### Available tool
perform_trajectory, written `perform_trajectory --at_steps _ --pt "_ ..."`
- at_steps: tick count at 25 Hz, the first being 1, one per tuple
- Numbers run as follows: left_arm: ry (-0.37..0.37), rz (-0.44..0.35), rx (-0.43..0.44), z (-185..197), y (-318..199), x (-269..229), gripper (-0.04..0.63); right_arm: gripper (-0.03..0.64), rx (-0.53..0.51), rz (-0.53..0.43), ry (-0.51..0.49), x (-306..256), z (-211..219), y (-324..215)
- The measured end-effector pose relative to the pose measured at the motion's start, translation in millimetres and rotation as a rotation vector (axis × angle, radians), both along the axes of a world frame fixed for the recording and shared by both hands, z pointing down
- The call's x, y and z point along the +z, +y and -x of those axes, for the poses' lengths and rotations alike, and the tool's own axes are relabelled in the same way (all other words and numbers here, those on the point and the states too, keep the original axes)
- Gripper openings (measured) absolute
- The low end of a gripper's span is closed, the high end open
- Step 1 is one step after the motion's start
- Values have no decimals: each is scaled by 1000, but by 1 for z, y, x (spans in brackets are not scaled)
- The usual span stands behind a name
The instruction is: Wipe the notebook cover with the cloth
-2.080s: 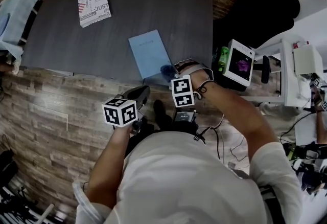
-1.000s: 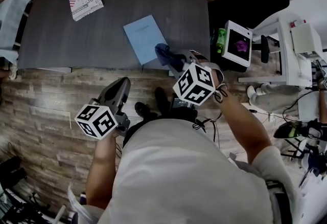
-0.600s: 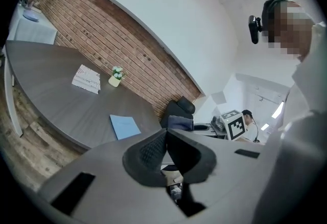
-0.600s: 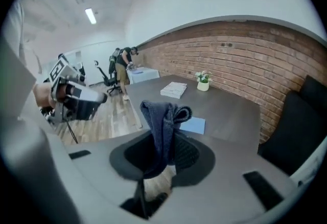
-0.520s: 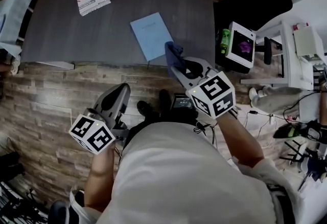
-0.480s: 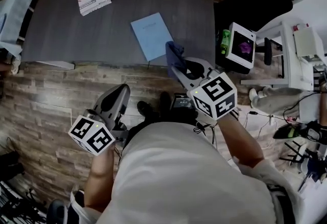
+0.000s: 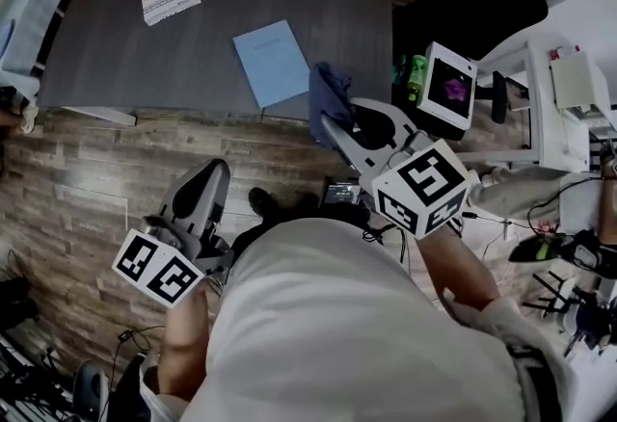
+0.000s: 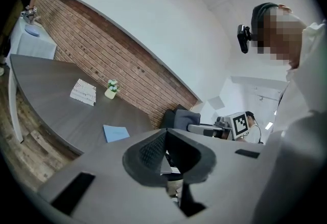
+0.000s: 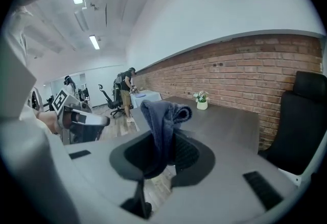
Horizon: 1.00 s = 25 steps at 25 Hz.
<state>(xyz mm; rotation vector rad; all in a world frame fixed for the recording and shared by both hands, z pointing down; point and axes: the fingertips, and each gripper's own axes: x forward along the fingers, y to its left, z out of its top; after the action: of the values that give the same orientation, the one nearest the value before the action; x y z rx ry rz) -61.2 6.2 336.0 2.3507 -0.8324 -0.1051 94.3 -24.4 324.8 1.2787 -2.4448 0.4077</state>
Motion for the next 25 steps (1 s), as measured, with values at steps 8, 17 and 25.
perform_trajectory --at_steps 8,17,25 --pt "-3 -1 -20 -51 32 -5 11 87 -42 -3 7 1 -42 35" --pt "-11 5 -55 -96 77 -3 11 86 -48 -20 -19 4 -85 69" --pt "-22 3 -141 -92 104 -8 11 85 -76 -33 -66 2 -88 80"
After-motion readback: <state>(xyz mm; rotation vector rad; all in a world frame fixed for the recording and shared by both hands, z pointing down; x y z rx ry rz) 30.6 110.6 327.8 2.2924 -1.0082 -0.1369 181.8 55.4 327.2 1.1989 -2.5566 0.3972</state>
